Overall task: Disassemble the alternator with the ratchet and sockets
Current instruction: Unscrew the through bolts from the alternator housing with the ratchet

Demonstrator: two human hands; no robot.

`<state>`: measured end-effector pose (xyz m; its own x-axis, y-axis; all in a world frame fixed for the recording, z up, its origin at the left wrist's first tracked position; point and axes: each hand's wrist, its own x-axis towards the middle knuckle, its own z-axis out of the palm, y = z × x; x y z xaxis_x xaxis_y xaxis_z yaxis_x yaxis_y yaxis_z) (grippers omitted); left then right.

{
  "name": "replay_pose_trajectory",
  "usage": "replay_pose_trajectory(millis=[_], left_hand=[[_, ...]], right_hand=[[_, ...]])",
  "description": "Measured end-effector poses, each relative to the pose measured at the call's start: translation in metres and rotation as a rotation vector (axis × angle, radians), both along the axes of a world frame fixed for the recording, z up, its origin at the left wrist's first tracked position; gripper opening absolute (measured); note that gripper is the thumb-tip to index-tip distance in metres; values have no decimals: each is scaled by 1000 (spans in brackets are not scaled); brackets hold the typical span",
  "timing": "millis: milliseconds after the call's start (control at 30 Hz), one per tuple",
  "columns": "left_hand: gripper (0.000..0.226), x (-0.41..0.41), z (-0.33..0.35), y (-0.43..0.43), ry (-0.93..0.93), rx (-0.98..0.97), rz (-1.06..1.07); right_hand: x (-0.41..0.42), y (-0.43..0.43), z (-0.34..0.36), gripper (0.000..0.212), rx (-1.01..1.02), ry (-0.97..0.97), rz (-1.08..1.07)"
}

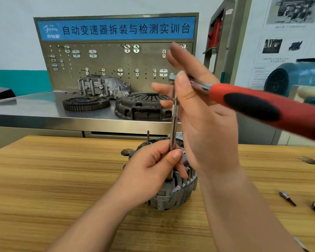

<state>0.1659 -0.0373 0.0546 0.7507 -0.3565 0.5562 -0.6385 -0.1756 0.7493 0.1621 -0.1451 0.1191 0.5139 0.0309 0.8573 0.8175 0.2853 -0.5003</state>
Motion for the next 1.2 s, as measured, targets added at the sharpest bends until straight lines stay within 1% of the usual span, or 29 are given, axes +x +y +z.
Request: replay_pose_trajectory(millis=[100, 200, 233, 333, 400, 467, 500, 567, 600, 667, 733, 833, 900, 933, 967, 1033, 1133, 1200], left_hand=[[24, -3, 1, 0, 46, -53, -58], [24, -5, 1, -2, 62, -72, -81], [23, -4, 0, -3, 44, -64, -60], [22, -2, -4, -3, -5, -57, 16], [23, -3, -5, -5, -9, -59, 49], [23, -4, -5, -6, -17, -55, 52], [24, -4, -4, -6, -22, -54, 46], [24, -4, -3, -4, -8, -60, 6], [24, -4, -2, -3, 8, -68, -22], [25, -4, -2, -2, 30, -81, -51], [29, -4, -3, -2, 7, -51, -16], [29, -2, -7, -4, -17, -34, 33], [25, -1, -7, -4, -17, -35, 69], [22, -1, -7, -5, -16, -30, 86], [20, -1, -7, -6, -13, -26, 94], [22, -1, -7, -6, -4, -16, 96], [27, -1, -5, -4, 1, -33, 54], [27, -2, -3, -3, 25, -61, 7]], right_hand=[[0, 0, -1, 28, 95, 184, 138], [0, -1, -3, 41, 97, 314, 181], [0, -1, -4, 42, 84, 317, 163], [-1, 2, -3, 25, 36, 191, 28], [-2, 2, -2, 27, 10, 63, -9], [-1, 0, -1, 28, -54, 14, 4], [-1, 0, 0, 26, -71, 27, 30], [-1, 0, 0, 23, -13, 111, 136], [0, 0, -1, 25, 29, 171, 181], [1, -1, -3, 35, 73, 278, 230], [2, -1, -4, 43, 81, 327, 209], [1, 3, -5, 34, 88, 253, 84], [-1, 5, -5, 24, 85, 164, 38], [0, 5, -6, 24, 80, 135, 38], [1, 5, -8, 27, 78, 154, 41], [1, 5, -8, 30, 90, 266, 79], [0, 3, -6, 25, 127, 204, 116], [-2, 2, -3, 29, 175, 262, 167]])
